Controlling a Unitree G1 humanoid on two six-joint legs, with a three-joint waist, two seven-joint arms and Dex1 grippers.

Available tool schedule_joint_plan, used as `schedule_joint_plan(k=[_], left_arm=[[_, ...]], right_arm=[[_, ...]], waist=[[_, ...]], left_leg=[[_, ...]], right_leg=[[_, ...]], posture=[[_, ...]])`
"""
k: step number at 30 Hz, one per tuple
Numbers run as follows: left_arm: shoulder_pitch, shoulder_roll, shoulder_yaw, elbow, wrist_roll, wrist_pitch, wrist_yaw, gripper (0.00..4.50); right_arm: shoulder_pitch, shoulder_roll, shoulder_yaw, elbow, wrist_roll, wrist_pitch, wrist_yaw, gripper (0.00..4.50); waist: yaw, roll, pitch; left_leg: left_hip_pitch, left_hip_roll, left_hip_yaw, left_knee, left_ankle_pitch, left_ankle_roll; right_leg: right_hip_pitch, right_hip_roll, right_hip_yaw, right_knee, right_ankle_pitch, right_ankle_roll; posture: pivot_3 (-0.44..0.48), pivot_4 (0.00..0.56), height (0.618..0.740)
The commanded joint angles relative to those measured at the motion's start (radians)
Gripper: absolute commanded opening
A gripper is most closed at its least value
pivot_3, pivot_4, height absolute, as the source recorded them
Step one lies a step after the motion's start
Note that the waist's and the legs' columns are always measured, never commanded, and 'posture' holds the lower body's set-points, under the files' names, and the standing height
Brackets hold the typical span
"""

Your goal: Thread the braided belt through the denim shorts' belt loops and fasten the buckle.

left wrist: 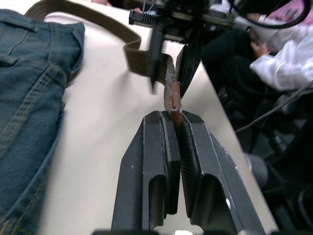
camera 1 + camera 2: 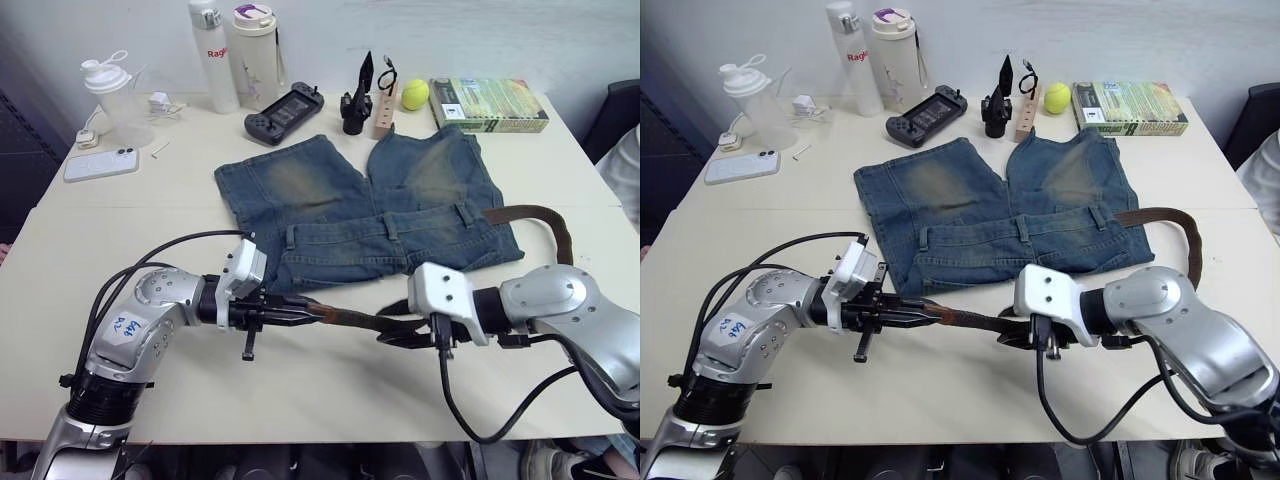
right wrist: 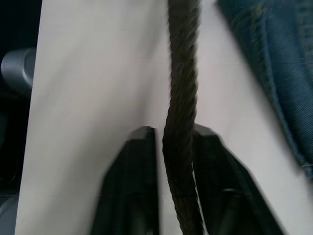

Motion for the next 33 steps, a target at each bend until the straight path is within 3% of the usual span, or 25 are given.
schedule_joint_plan(k=[1, 3, 6, 8, 10, 12, 13, 16, 20, 25, 33], left_arm=[[0.003, -0.032, 0.058, -0.022, -0.122, 0.116, 0.067, 0.0], [0.008, -0.048, 0.082, -0.025, -0.183, 0.191, 0.108, 0.0], [0.016, -0.097, 0.15, -0.019, -0.393, 0.405, 0.243, 0.0], [0.029, -0.115, 0.164, -0.027, -0.455, 0.476, 0.3, 0.0], [0.027, -0.141, 0.191, -0.01, -0.552, 0.553, 0.375, 0.0], [0.014, -0.174, 0.221, 0.027, -0.654, 0.615, 0.462, 0.0], [0.009, -0.193, 0.227, 0.041, -0.684, 0.629, 0.499, 0.0], [-0.003, -0.23, 0.235, 0.063, -0.736, 0.649, 0.581, 0.0], [-0.016, -0.254, 0.244, 0.086, -0.781, 0.654, 0.634, 0.0], [-0.016, -0.247, 0.24, 0.082, -0.794, 0.654, 0.65, 0.0], [-0.019, -0.243, 0.237, 0.081, -0.796, 0.648, 0.656, 0.0]], right_arm=[[0.033, 0.021, -0.386, 0.044, 0.198, 0.197, -0.082, 3.44], [0.079, 0.015, -0.539, 0.071, 0.27, 0.274, -0.09, 3.44], [0.169, 0.066, -0.82, 0.108, 0.585, 0.475, -0.122, 3.44], [0.304, 0.089, -0.894, 0.104, 0.9, 0.476, -0.213, 3.44], [0.463, 0.105, -0.838, 0.067, 1.223, 0.348, -0.4, 3.44], [0.576, 0.143, -0.695, -0.038, 1.326, 0.251, -0.558, 3.44], [0.586, 0.2, -0.57, -0.045, 1.384, 0.159, -0.723, 3.44], [0.574, 0.323, -0.349, -0.048, 1.453, -0.021, -1.004, 3.44], [0.572, 0.5, -0.217, -0.019, 1.466, -0.202, -1.207, 3.44], [0.531, 0.632, -0.207, -0.029, 1.451, -0.348, -1.273, 3.44], [0.517, 0.64, -0.16, -0.048, 1.389, -0.375, -1.288, 3.44]], waist=[[0.002, 0.0, 0.0], [0.006, 0.0, 0.0], [0.009, 0.0, 0.0], [0.009, 0.0, 0.0], [0.007, -0.001, 0.0], [0.001, 0.0, 0.0], [-0.004, -0.001, 0.0], [-0.01, -0.006, -0.002], [-0.001, -0.005, -0.001], [-0.004, -0.005, -0.002], [-0.005, -0.005, -0.002]], left_leg=[[-0.001, 0.0, -0.001, 0.001, 0.0, 0.001], [-0.002, 0.0, -0.003, 0.002, 0.0, 0.001], [-0.002, 0.0, -0.005, 0.001, 0.0, 0.001], [-0.002, 0.0, -0.007, 0.001, 0.0, 0.001], [-0.002, 0.001, -0.008, 0.0, 0.0, 0.001], [-0.001, 0.001, -0.008, -0.001, 0.002, 0.001], [0.0, 0.0, -0.008, -0.001, 0.002, 0.001], [0.004, 0.0, -0.007, -0.001, 0.002, -0.001], [0.004, -0.001, -0.005, -0.003, 0.001, -0.002], [-0.002, -0.001, -0.002, 0.0, 0.002, -0.002], [-0.003, 0.0, 0.002, -0.002, 0.002, -0.002]], right_leg=[[0.0, 0.0, 0.0, 0.0, 0.0, 0.0], [0.001, 0.0, -0.001, 0.0, 0.0, 0.0], [0.002, 0.0, 0.0, -0.002, 0.0, 0.0], [0.003, -0.002, 0.001, -0.003, 0.0, 0.0], [0.004, -0.001, 0.001, -0.003, 0.0, 0.0], [0.004, -0.002, 0.002, -0.002, 0.0, 0.0], [0.004, -0.003, 0.002, -0.001, 0.0, 0.0], [0.005, -0.004, 0.005, 0.0, 0.0, 0.0], [0.001, -0.003, 0.009, 0.002, -0.001, 0.0], [-0.004, 0.004, 0.015, 0.005, -0.001, 0.0], [-0.011, 0.005, 0.021, 0.008, -0.001, 0.0]], posture=[[0.0, 0.15, 0.724], [0.0, 0.15, 0.724], [0.0, 0.15, 0.724], [0.0, 0.15, 0.724], [0.0, 0.15, 0.724], [0.0, 0.15, 0.724], [0.0, 0.15, 0.724], [0.0, 0.15, 0.724], [0.0, 0.15, 0.724], [0.0, 0.15, 0.724], [0.0, 0.15, 0.724]])
